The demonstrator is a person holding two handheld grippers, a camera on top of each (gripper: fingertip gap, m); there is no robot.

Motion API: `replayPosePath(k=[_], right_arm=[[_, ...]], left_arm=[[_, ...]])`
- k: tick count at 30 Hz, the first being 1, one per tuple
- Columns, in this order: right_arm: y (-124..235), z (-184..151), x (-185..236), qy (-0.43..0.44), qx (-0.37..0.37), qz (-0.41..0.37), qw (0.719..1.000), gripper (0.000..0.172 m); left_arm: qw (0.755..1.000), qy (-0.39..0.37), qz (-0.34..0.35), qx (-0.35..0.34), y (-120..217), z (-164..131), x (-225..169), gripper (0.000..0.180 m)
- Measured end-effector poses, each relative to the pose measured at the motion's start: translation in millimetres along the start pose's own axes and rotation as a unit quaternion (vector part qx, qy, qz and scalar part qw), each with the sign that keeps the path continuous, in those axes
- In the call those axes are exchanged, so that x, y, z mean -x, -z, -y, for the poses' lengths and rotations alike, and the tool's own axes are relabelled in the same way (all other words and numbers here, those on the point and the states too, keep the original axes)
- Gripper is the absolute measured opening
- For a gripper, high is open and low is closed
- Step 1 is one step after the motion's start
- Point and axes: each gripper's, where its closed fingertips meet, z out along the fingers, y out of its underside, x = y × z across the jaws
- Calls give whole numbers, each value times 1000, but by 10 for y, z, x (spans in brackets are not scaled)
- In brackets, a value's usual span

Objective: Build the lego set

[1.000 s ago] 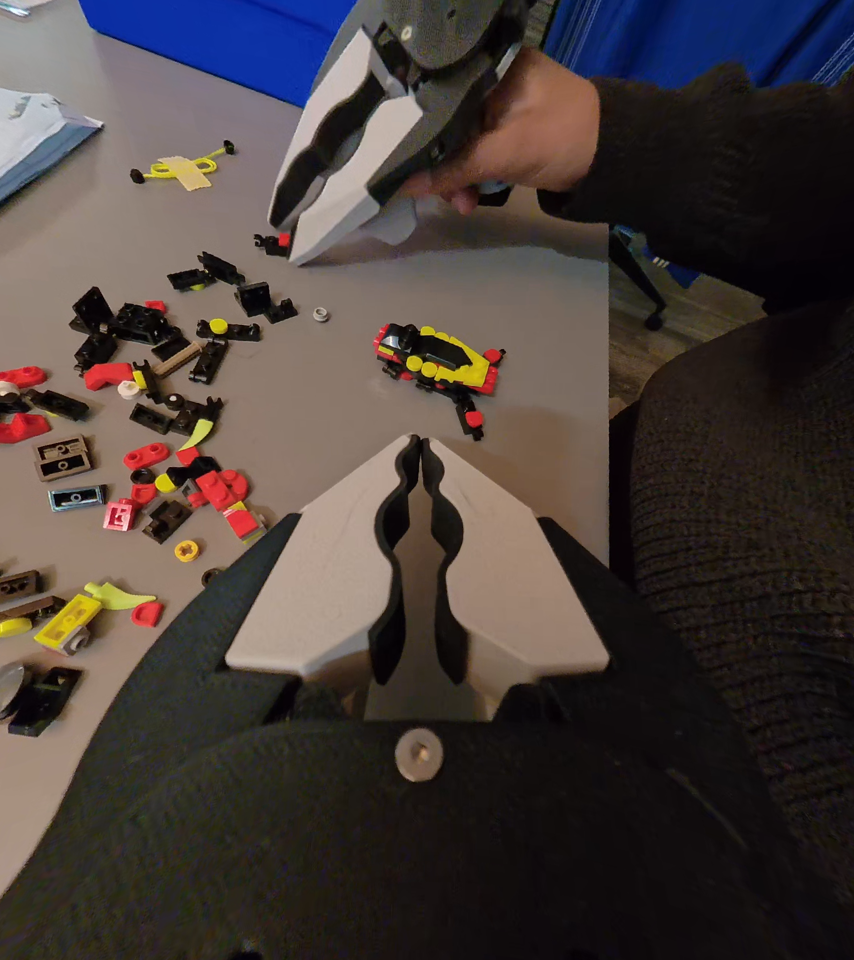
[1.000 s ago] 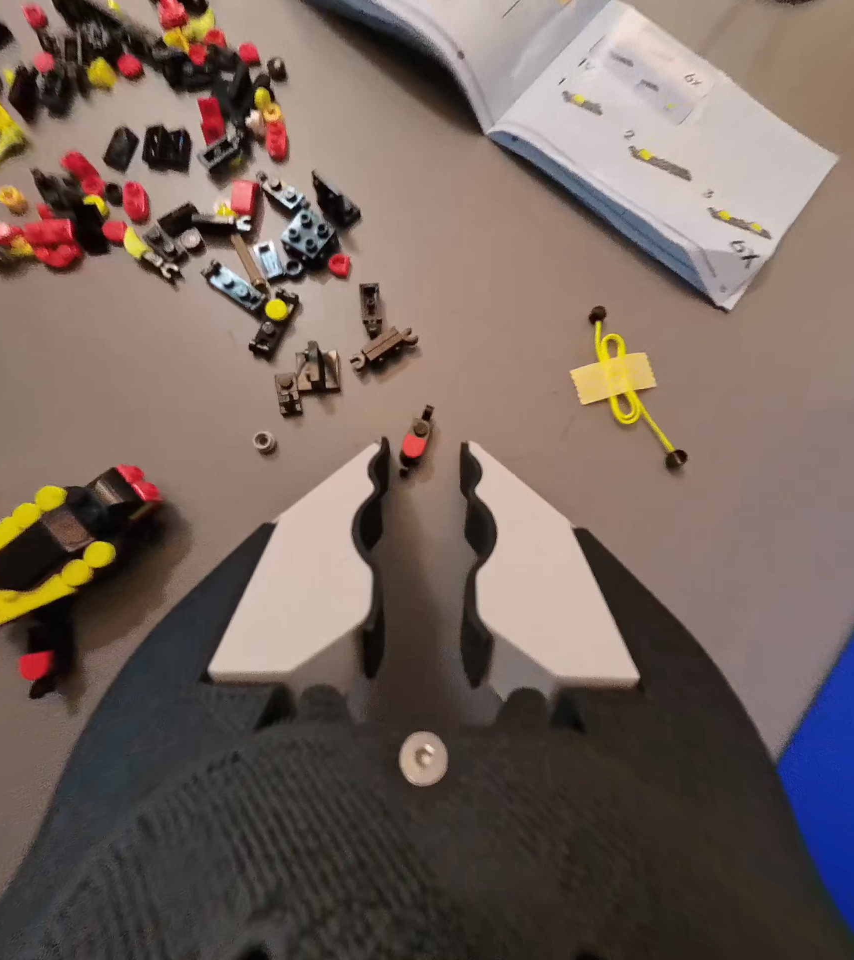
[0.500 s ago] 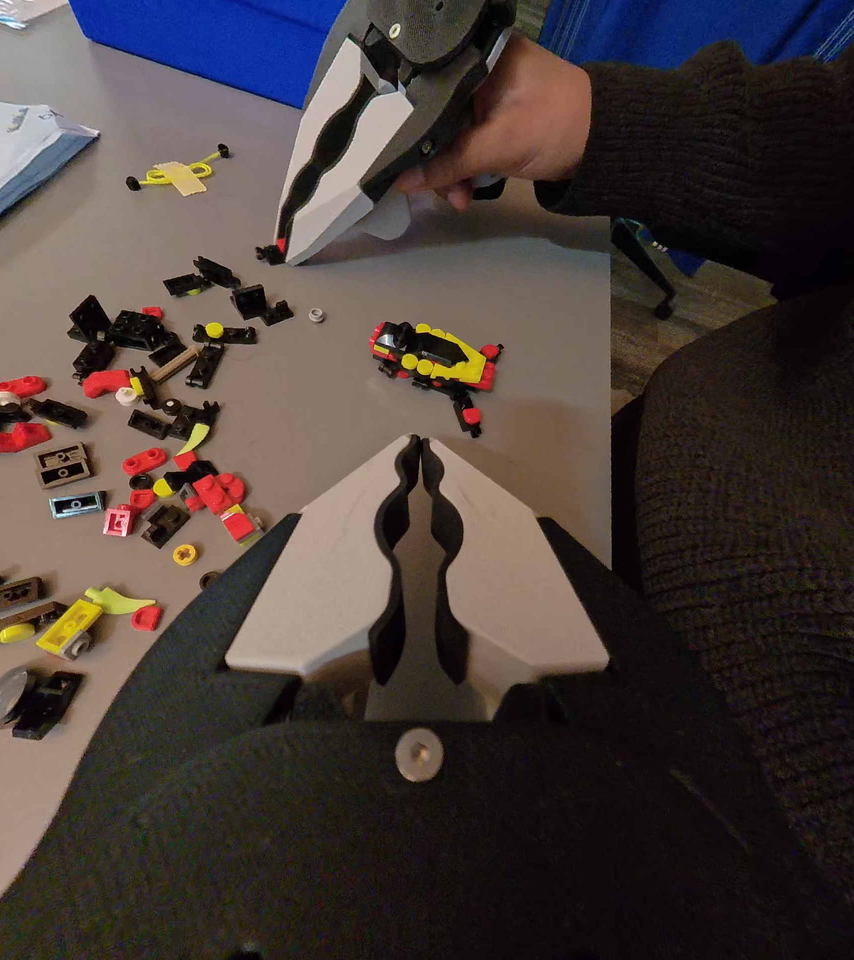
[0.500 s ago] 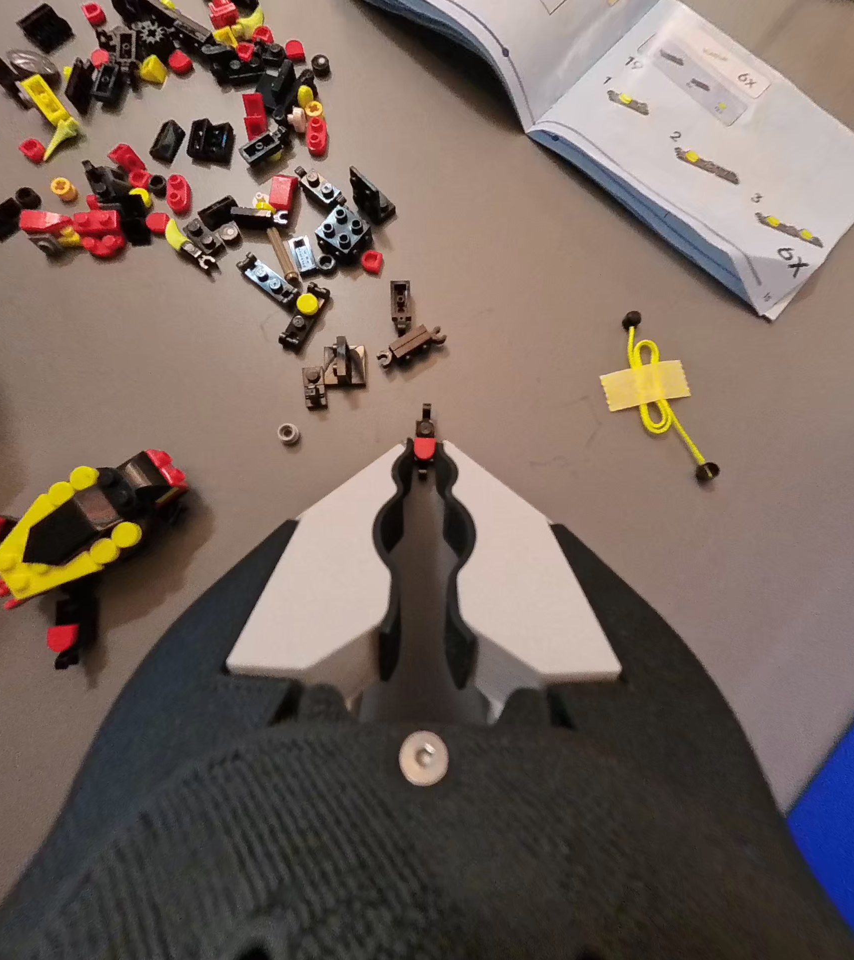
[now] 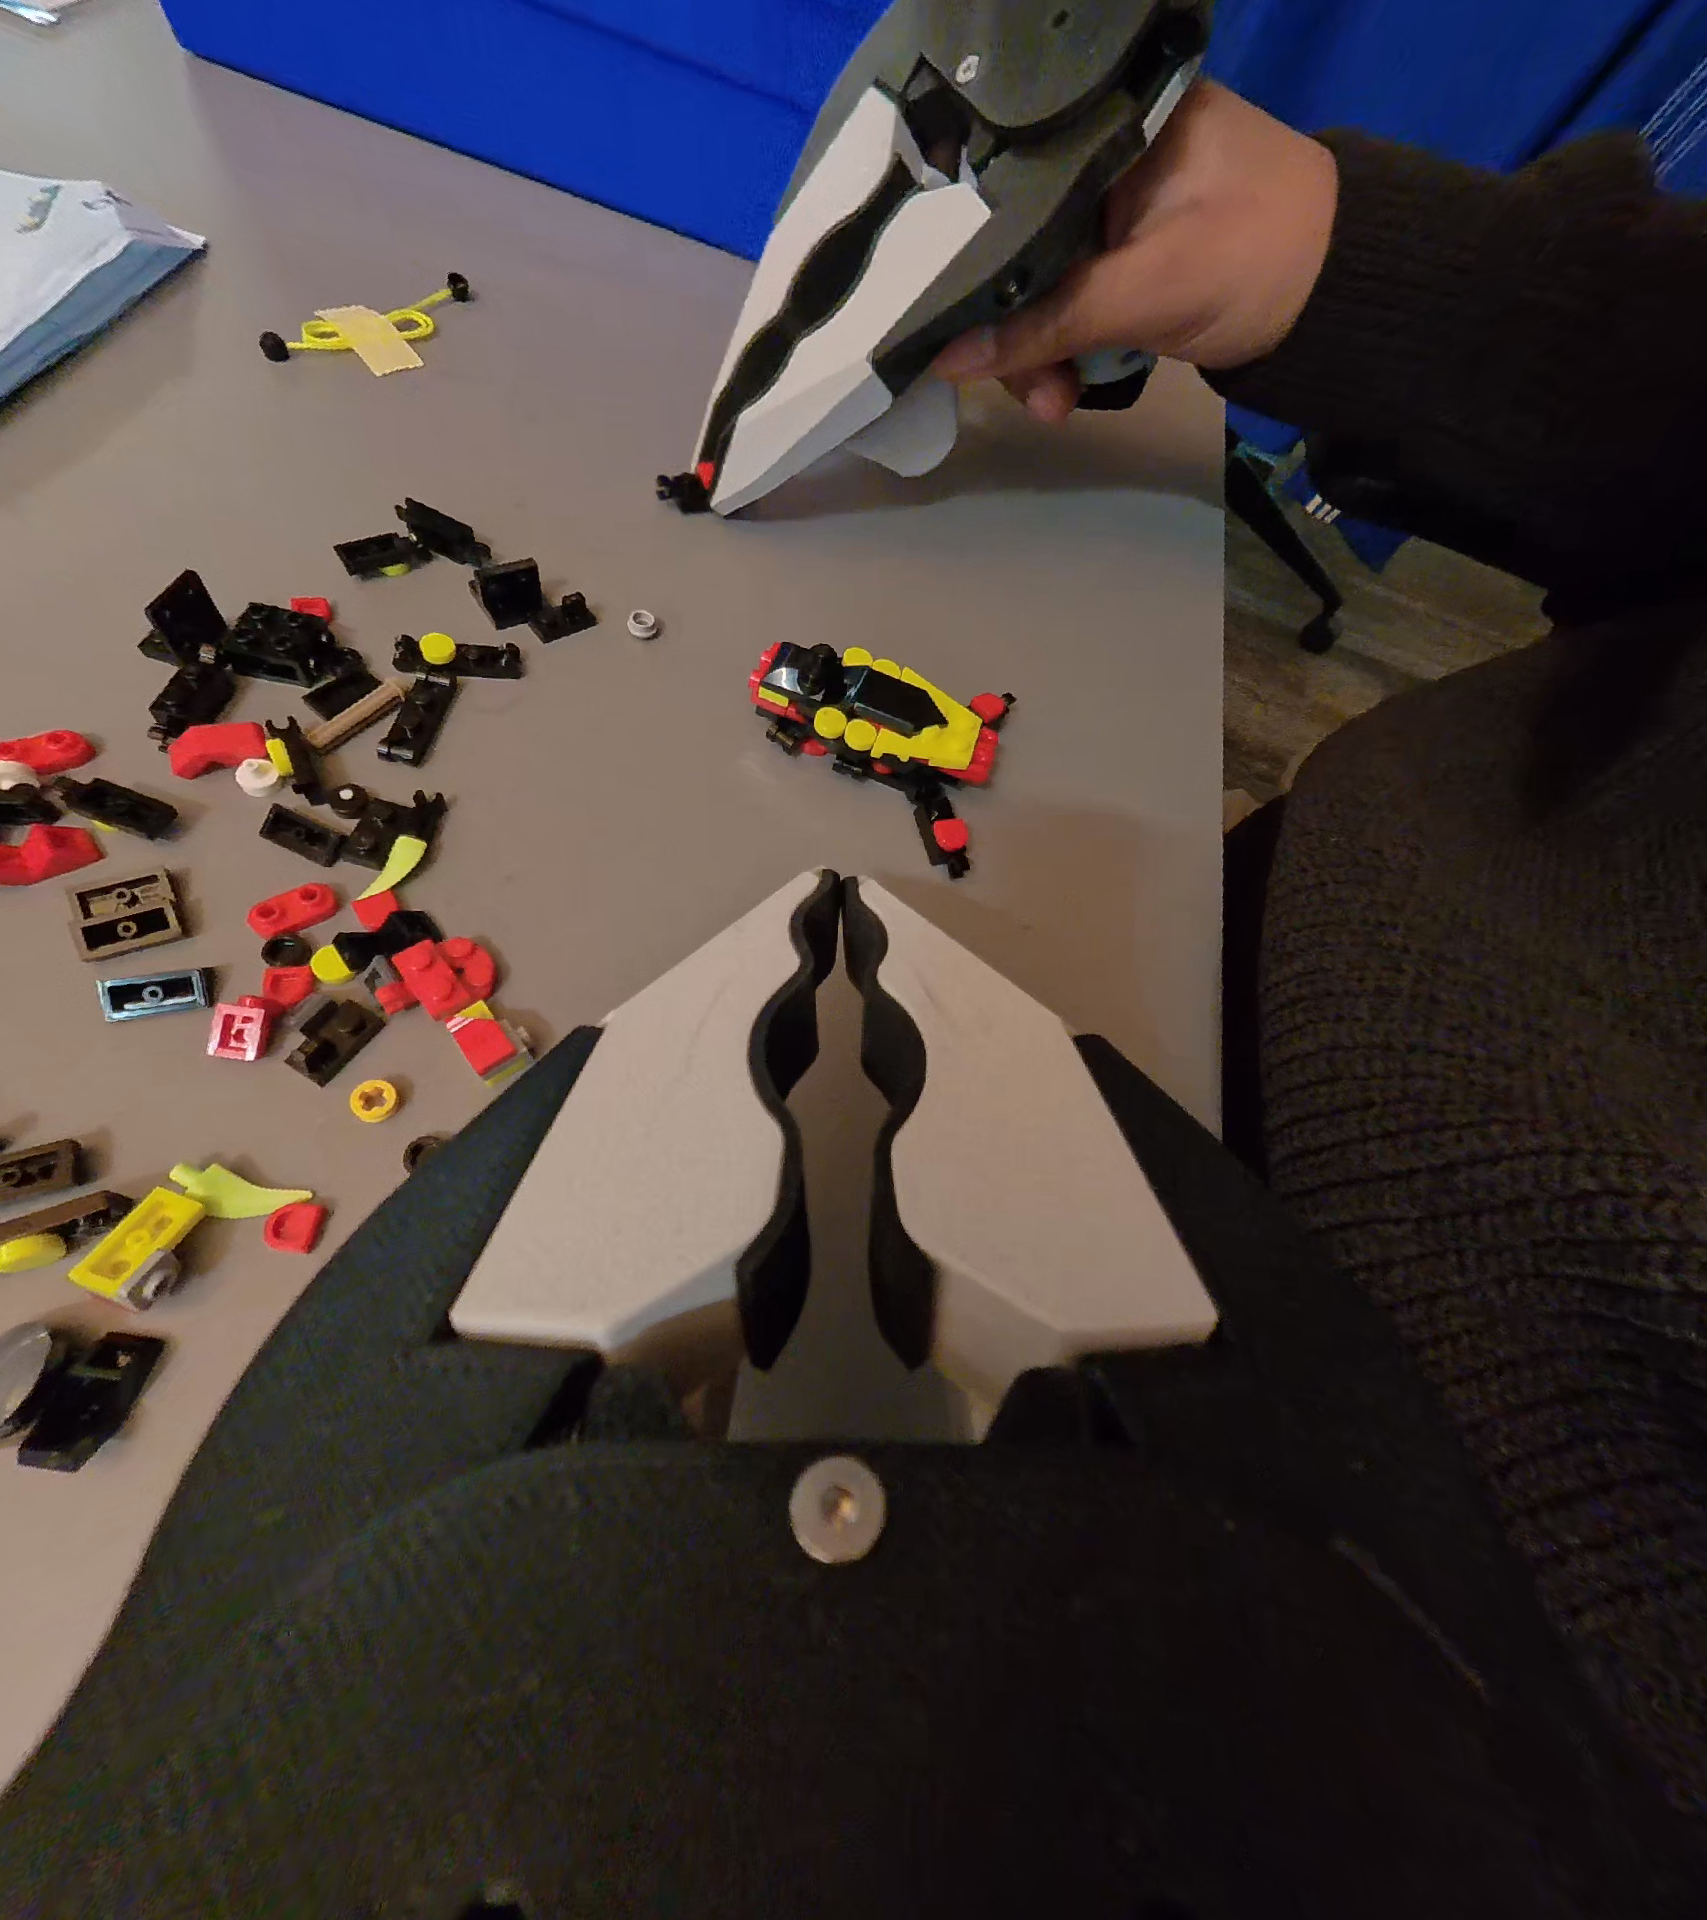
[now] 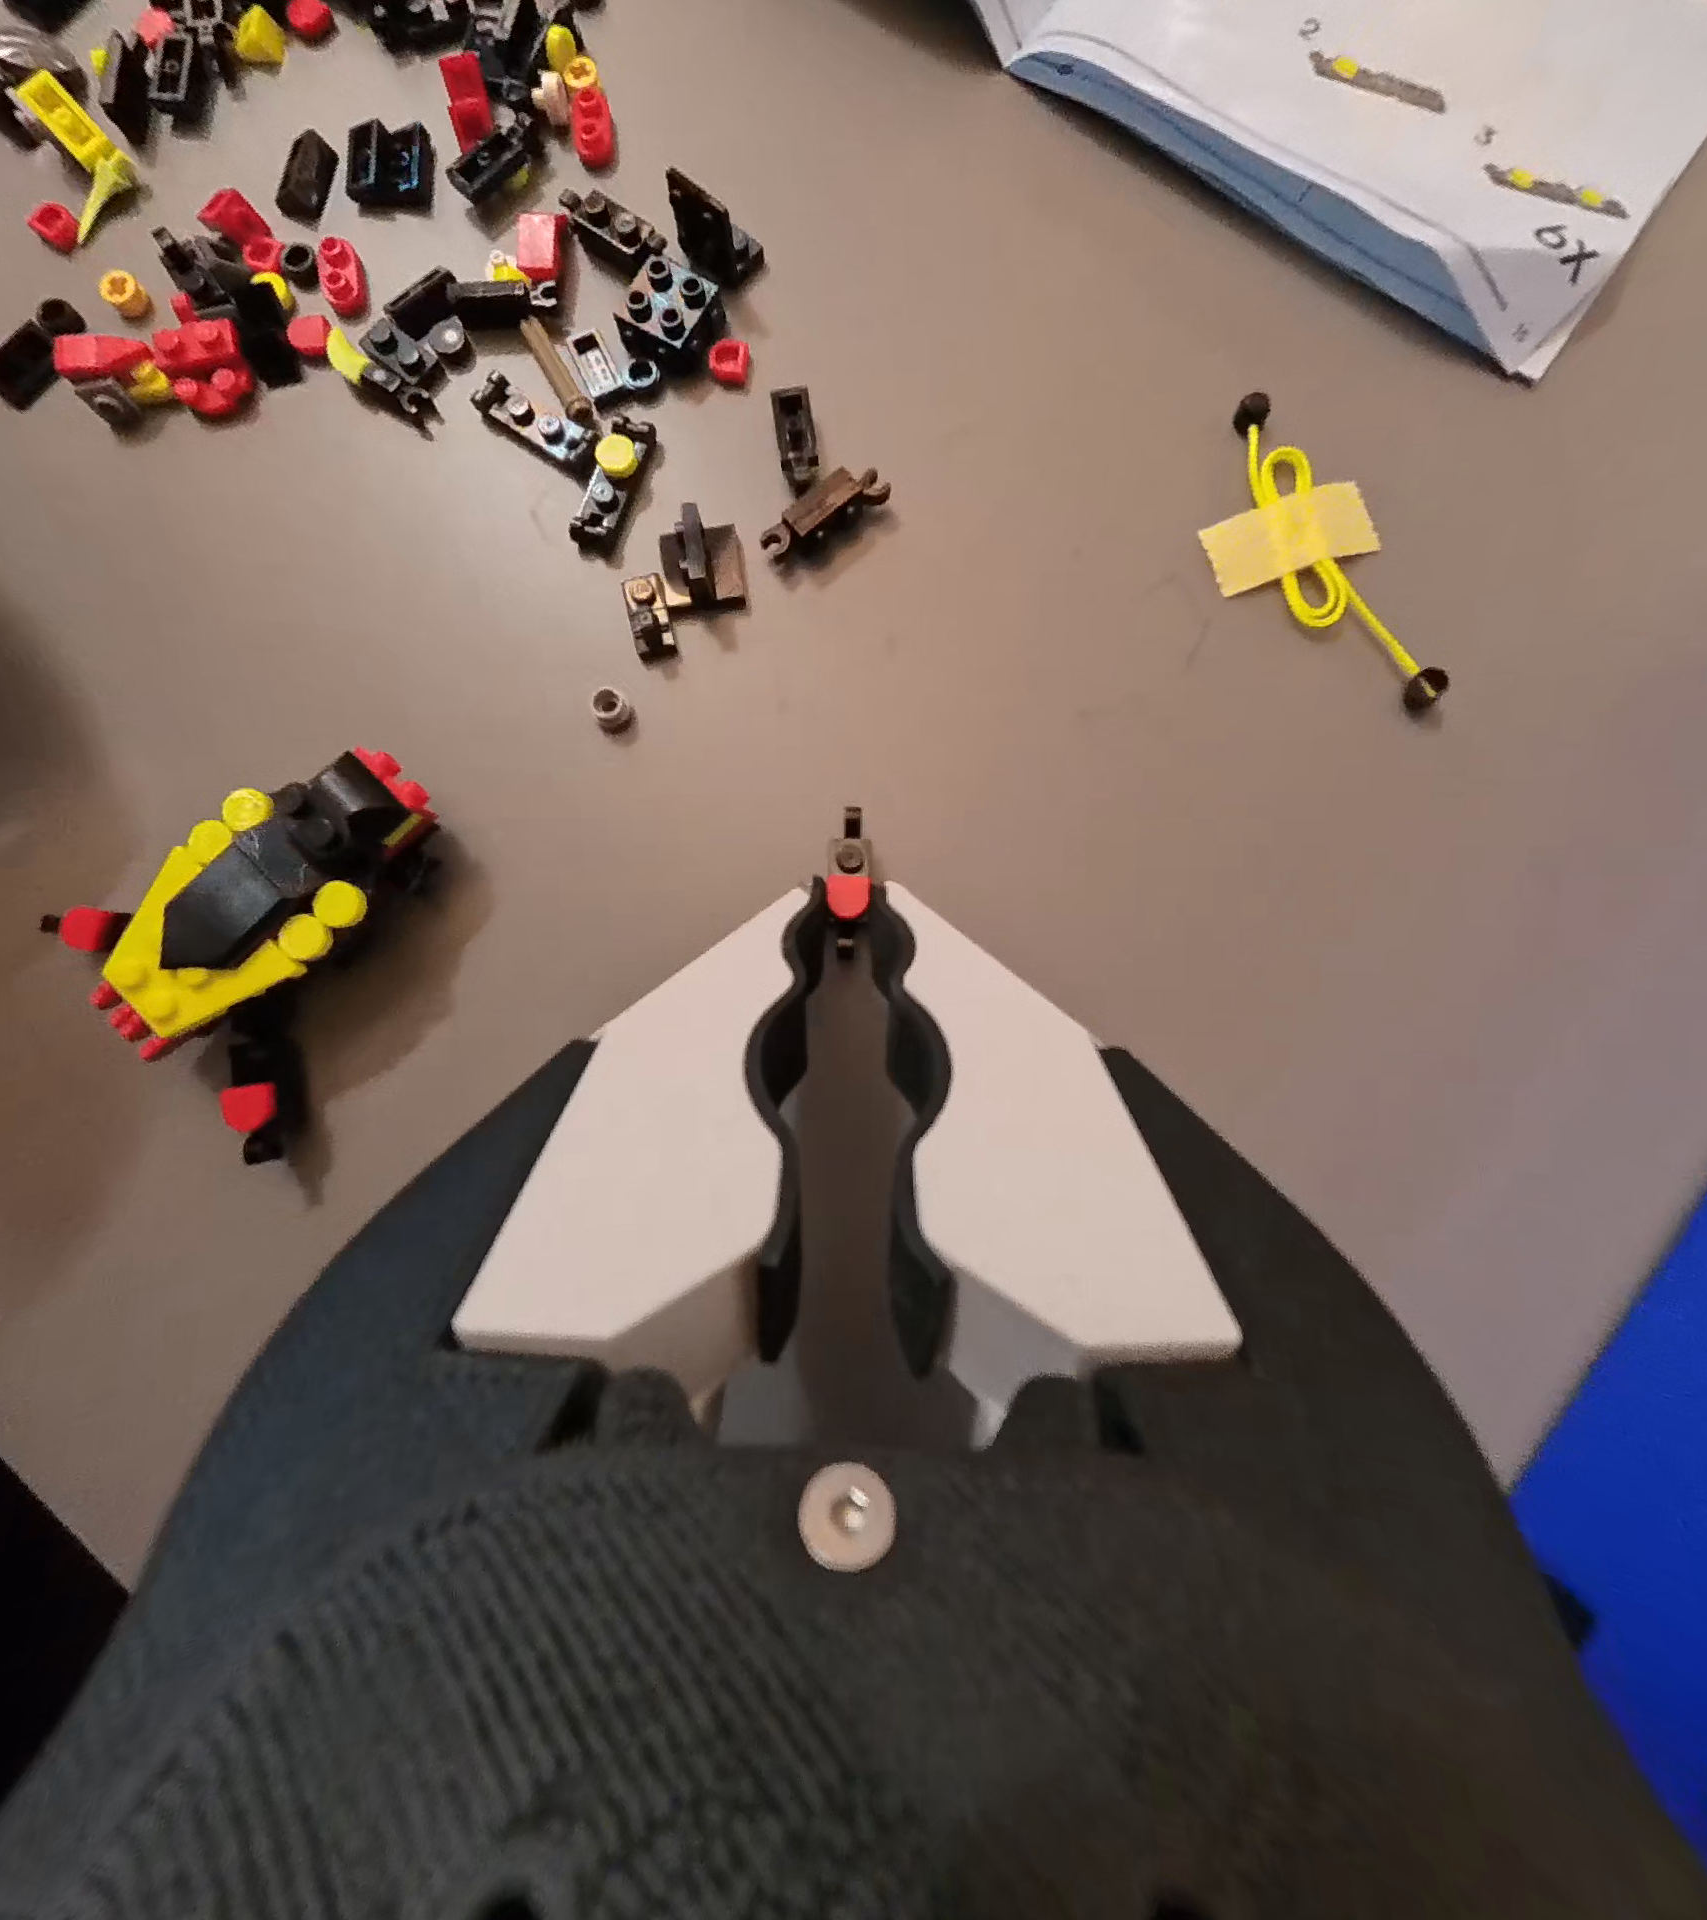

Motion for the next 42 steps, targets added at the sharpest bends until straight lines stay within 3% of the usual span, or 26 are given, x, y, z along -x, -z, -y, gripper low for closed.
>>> replayPosePath(k=[5, 9, 14, 24, 29, 33, 38, 42], right_arm=[[-7, 194, 62, 8, -42, 22, 999, 25], [-82, 486, 164, 44, -87, 41, 994, 25], [-411, 631, 119, 31, -65, 49, 996, 26], [-516, 614, 25, 29, -47, 33, 998, 8], [-303, 830, 114, 54, -109, 36, 992, 8], [-59, 1006, 410, 10, -171, 131, 976, 8], [71, 1038, 844, -28, -168, 232, 958, 8], [143, 1016, 1222, -27, -144, 325, 934, 8]], left_arm=[[1000, 6, -1, 4, -9, -10, 10, 0], [1000, 11, -2, 6, -14, -15, 20, 0], [1000, 8, -3, 4, -10, -10, 7, 0], [1000, -27, 3, 11, -19, -30, -59, 0], [1000, -24, 13, 4, -2, -11, -30, 0], [998, -26, 57, -11, 36, 37, 110, 0], [985, -28, 151, -78, 201, 266, 373, 3], [987, -26, 133, -92, 229, 316, 305, 4]])
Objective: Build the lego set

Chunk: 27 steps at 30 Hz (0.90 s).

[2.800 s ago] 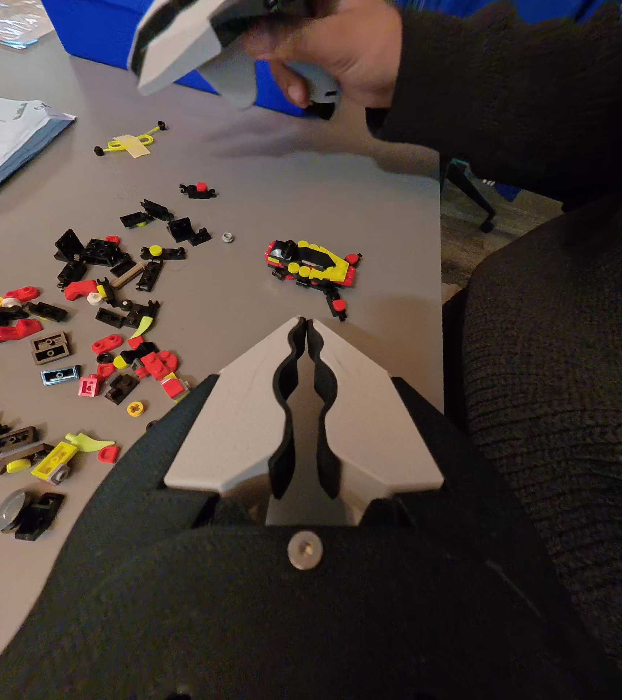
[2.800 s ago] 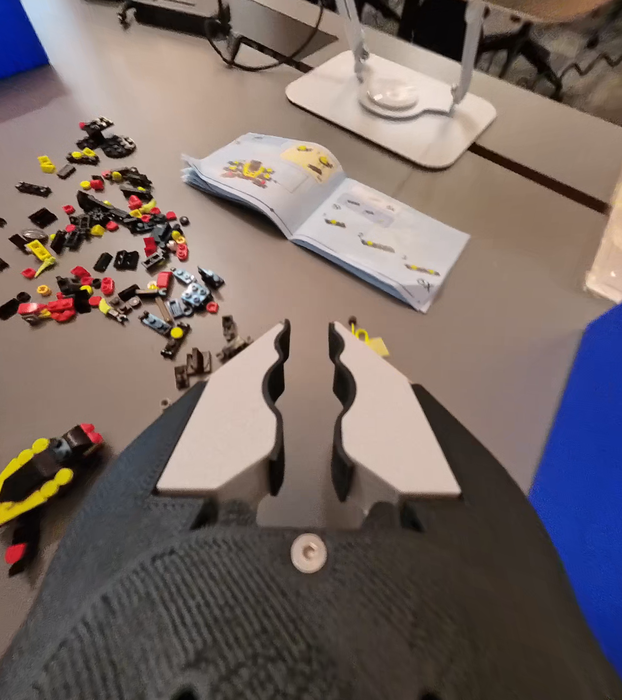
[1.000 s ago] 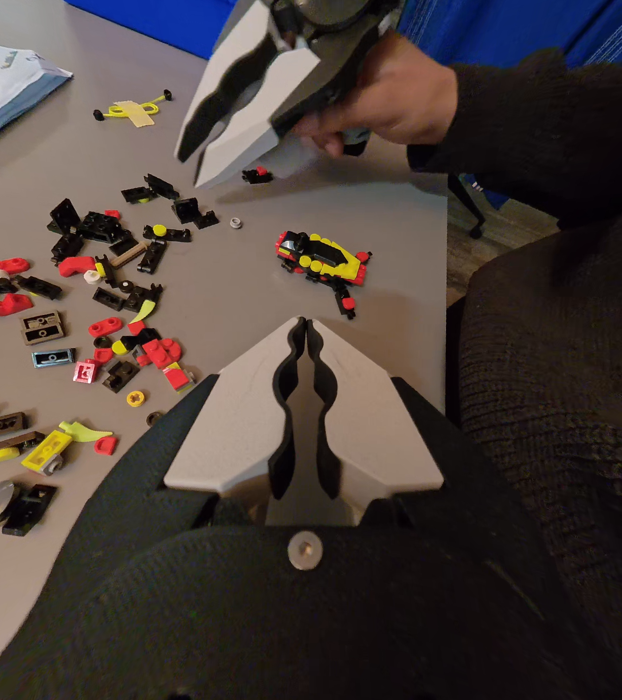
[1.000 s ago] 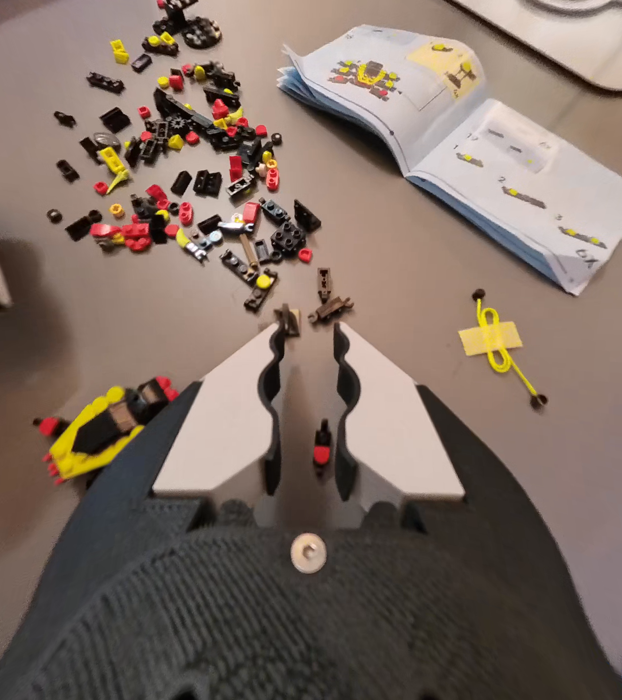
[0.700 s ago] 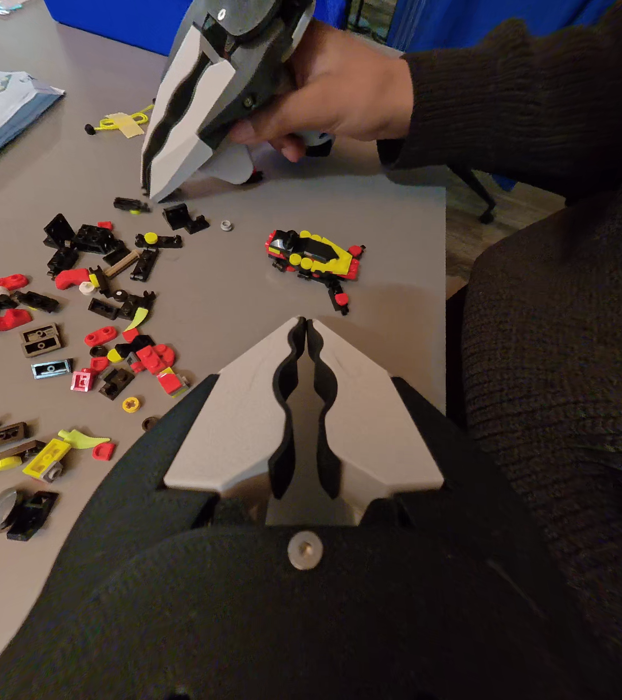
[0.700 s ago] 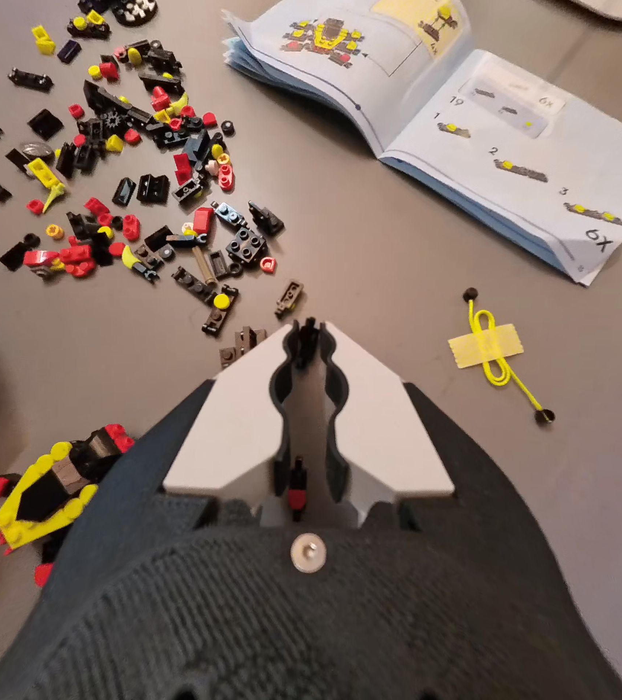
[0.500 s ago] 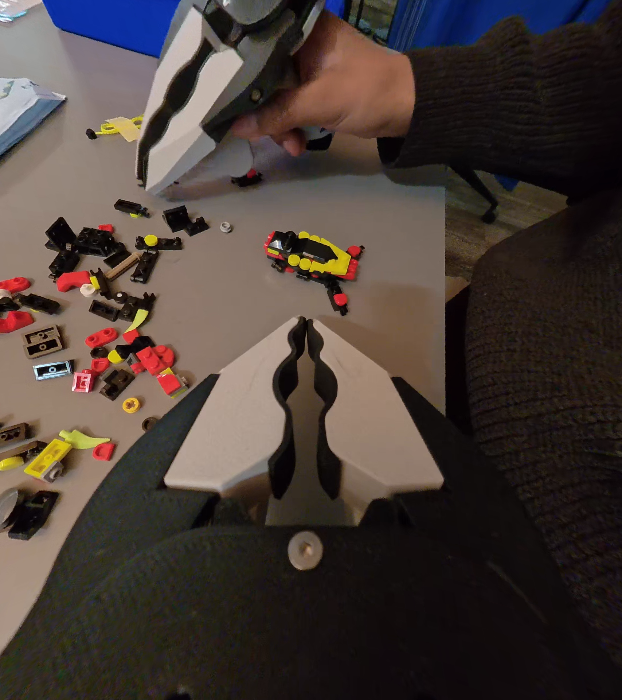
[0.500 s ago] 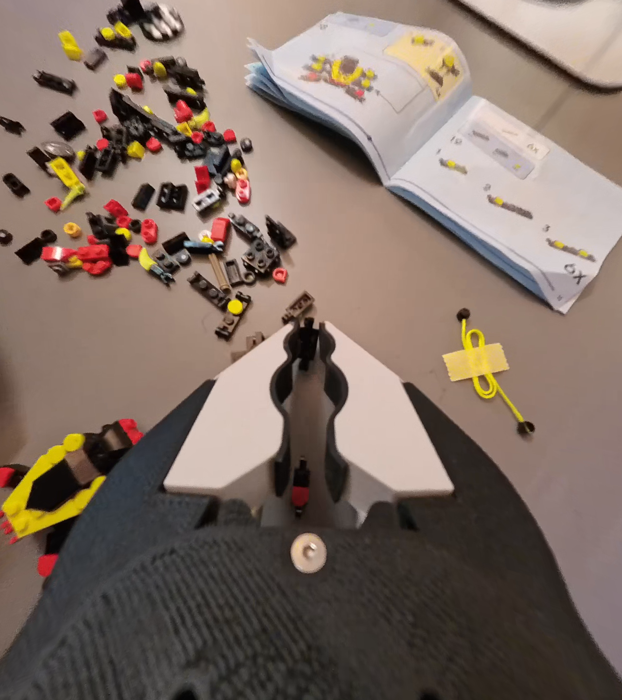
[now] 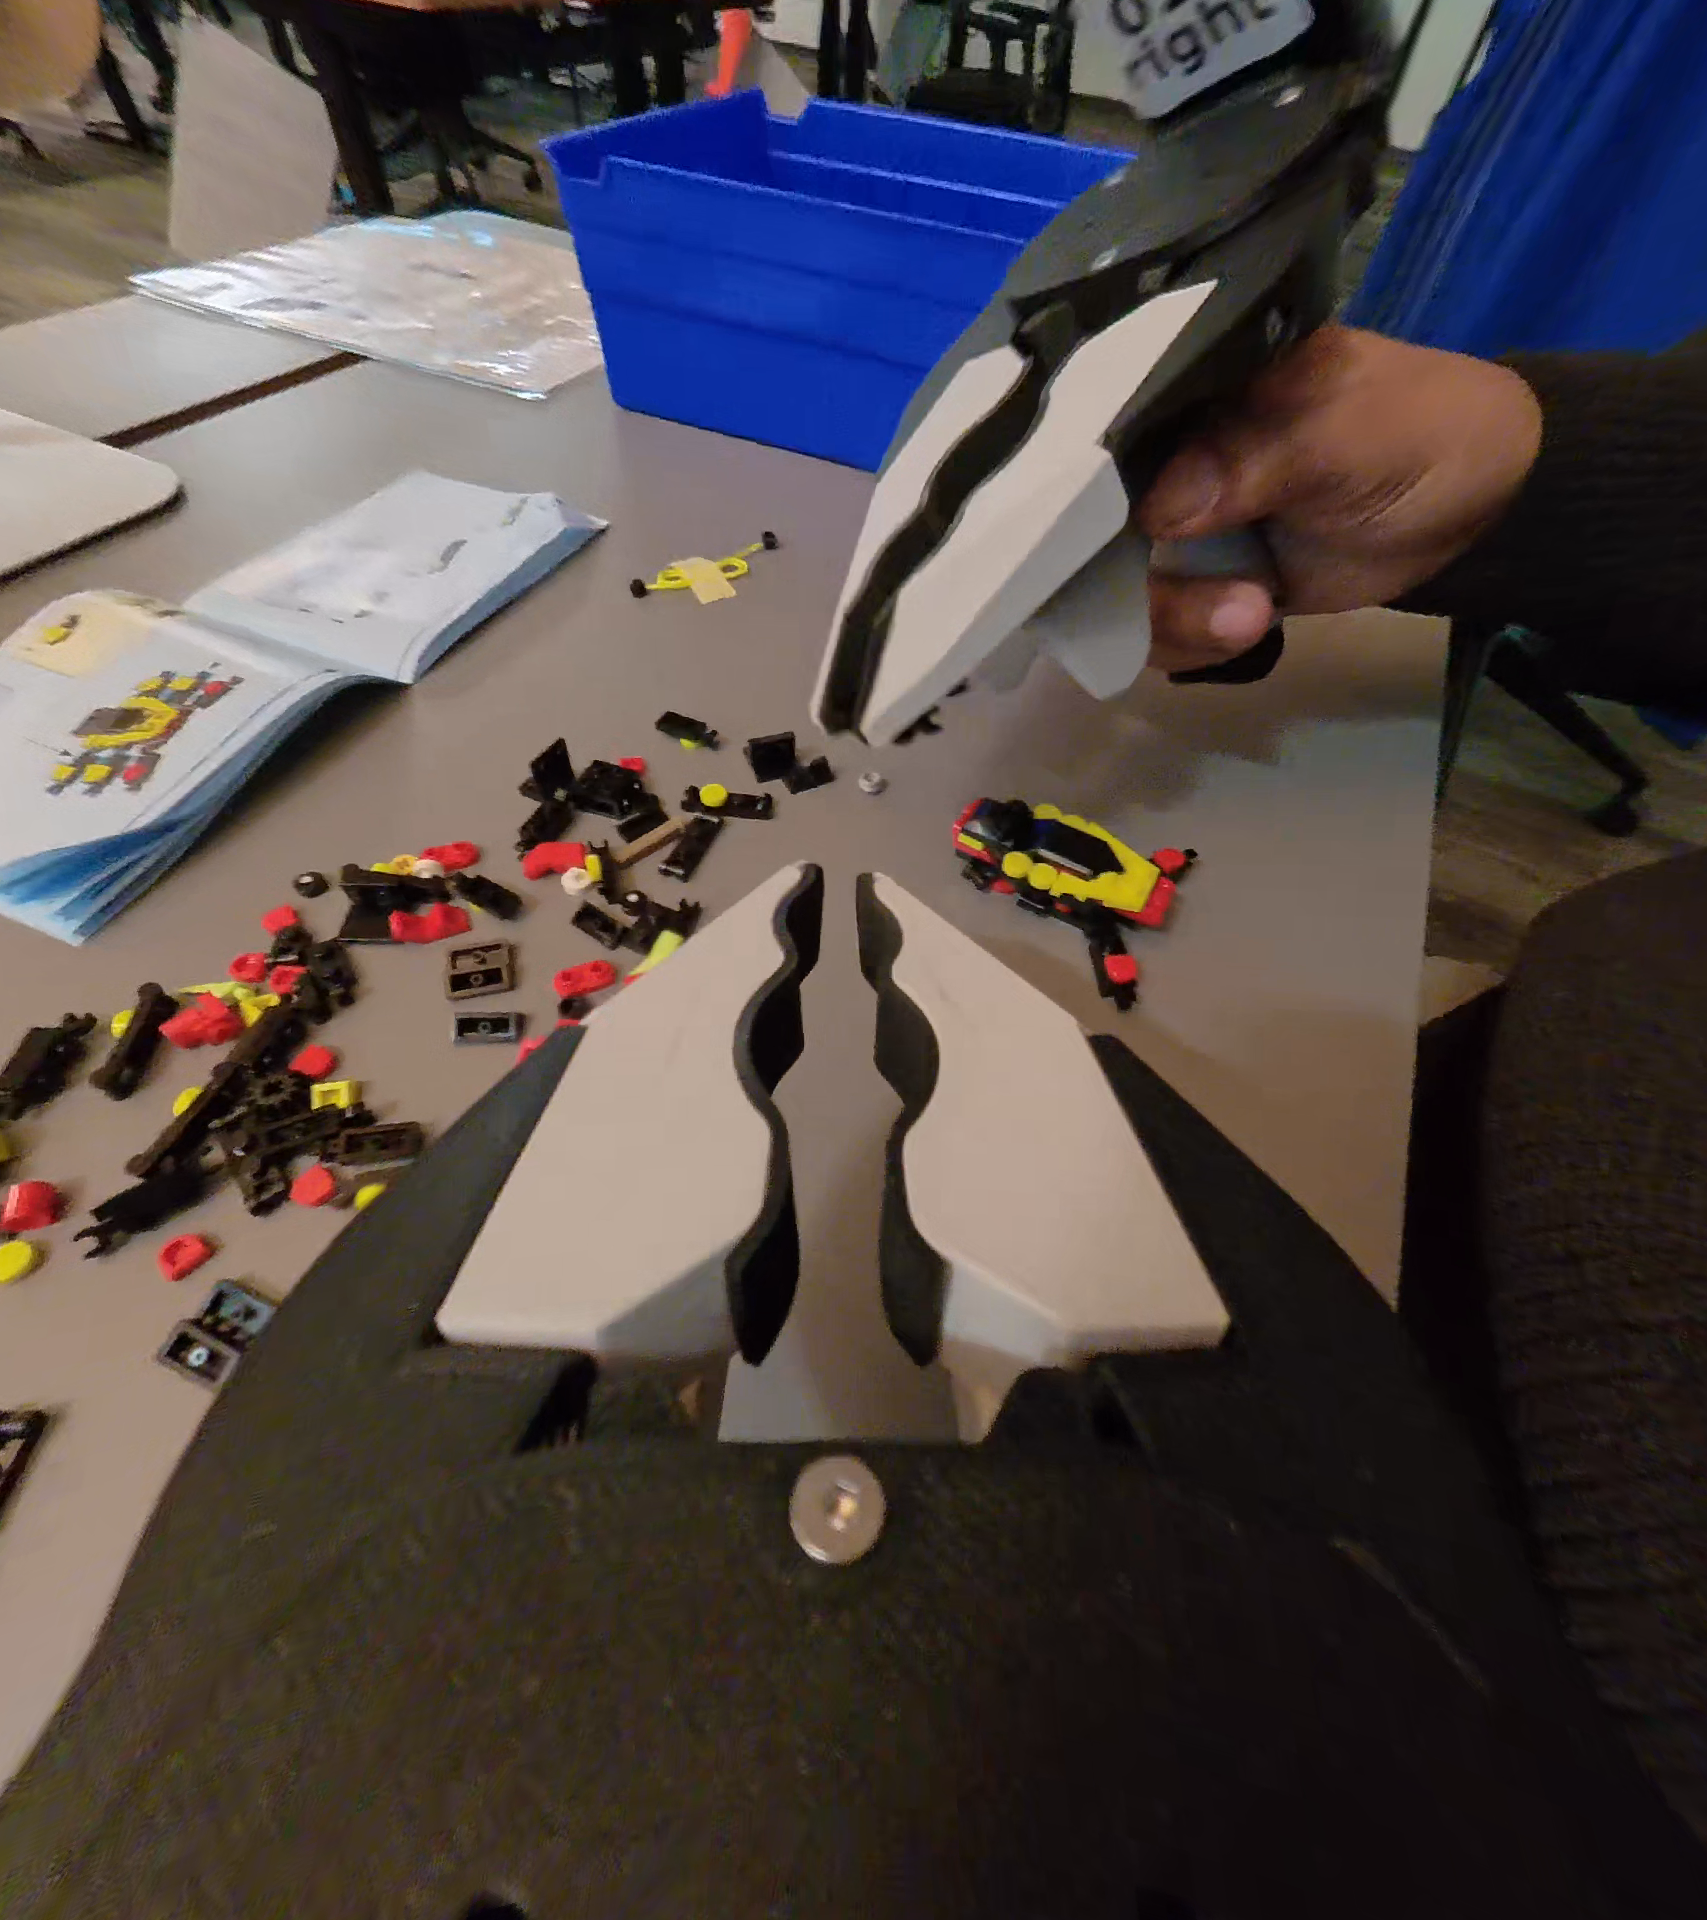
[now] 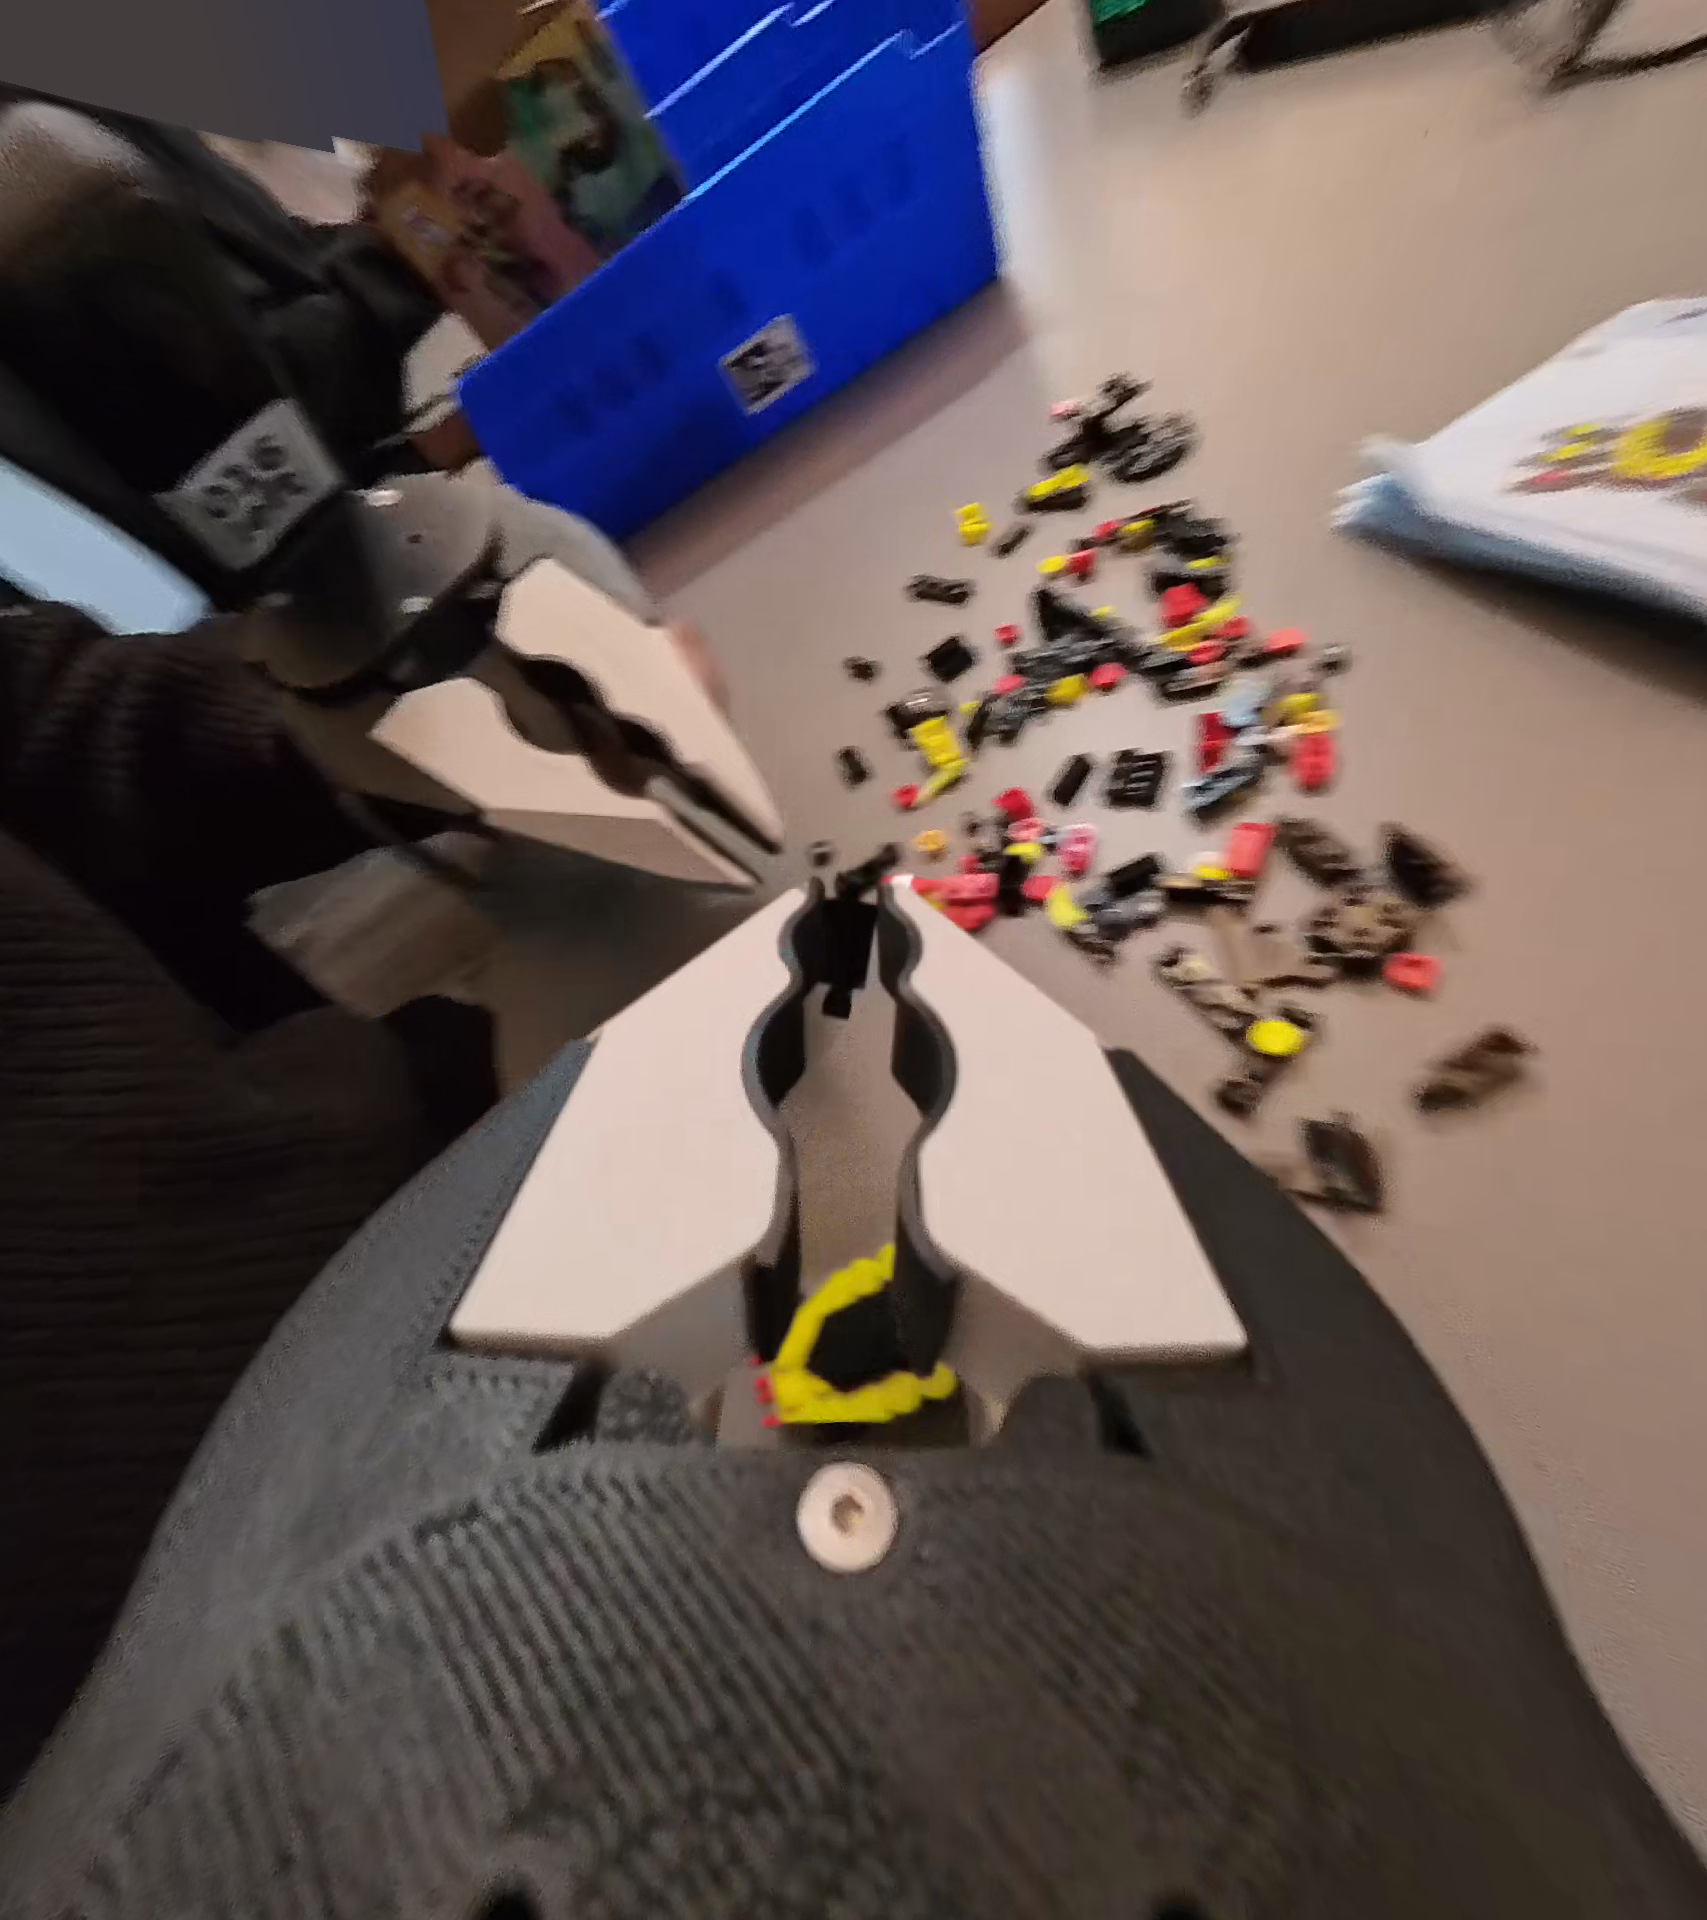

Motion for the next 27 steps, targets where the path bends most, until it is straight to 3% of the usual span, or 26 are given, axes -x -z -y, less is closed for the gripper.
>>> replayPosePath(k=[5, 8, 15, 27], right_arm=[[-96, -134, 293, -110, 22, 138, 984, 8], [-75, -78, 351, -171, 9, 180, 969, 8], [-53, -61, 428, -282, 8, 250, 926, 8], [-82, -171, 536, -305, 37, 286, 908, 7]], left_arm=[[999, -21, -37, -16, 25, 52, -146, 16], [996, -43, -66, -32, 64, 104, -286, 25], [995, -73, -62, -35, 56, 110, -344, 28], [993, -76, -83, -28, 43, 67, -416, 15]])
